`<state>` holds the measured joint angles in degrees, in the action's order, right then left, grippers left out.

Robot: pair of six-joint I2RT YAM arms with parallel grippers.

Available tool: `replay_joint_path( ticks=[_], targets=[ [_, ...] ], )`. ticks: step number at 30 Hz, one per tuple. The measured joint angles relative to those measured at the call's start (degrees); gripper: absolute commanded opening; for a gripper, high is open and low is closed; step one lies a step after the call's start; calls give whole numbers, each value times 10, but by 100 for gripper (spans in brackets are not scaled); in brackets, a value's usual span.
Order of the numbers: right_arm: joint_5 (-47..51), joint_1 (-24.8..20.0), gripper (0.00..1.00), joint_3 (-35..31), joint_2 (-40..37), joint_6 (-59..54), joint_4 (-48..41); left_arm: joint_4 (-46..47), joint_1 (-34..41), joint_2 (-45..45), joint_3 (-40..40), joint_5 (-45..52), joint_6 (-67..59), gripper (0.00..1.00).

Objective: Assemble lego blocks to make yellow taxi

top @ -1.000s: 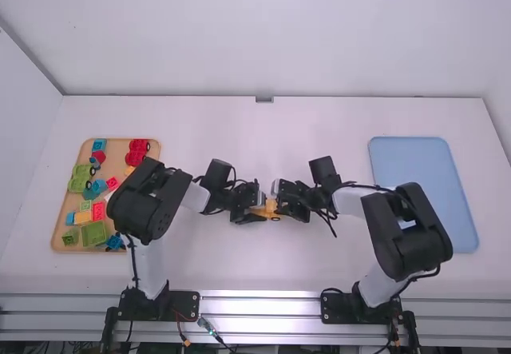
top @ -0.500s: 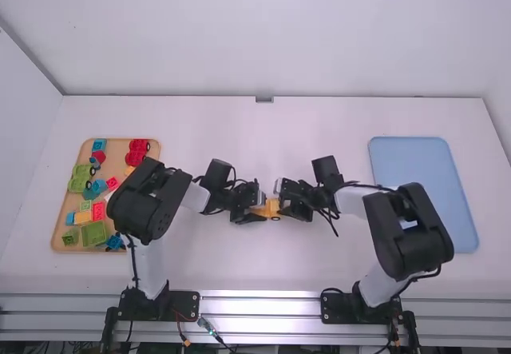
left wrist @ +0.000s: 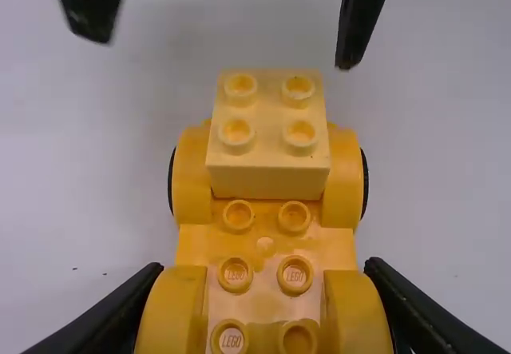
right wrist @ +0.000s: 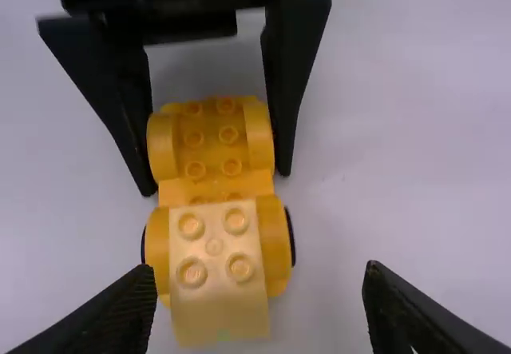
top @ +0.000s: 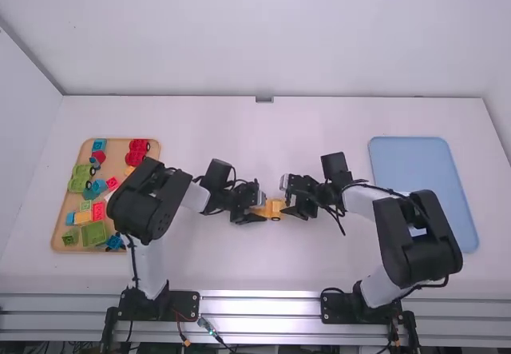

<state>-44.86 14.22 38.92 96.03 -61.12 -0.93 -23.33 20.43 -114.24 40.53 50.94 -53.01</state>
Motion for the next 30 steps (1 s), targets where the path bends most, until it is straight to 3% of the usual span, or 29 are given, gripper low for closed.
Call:
replay_joint_path(
  ticks=[12,14,16,30],
  targets=[
    [2,1,71,3,-4,-10,-43,0,0,0,0,0,0,59],
    [9,1,67,3,-4,-9,-52,0,0,0,0,0,0,59],
    [14,4,62,3,-3,-10,-48,0,0,0,0,0,0,59],
    [18,6,60,3,18,-7,-13,0,0,0,0,0,0,59]
  ],
)
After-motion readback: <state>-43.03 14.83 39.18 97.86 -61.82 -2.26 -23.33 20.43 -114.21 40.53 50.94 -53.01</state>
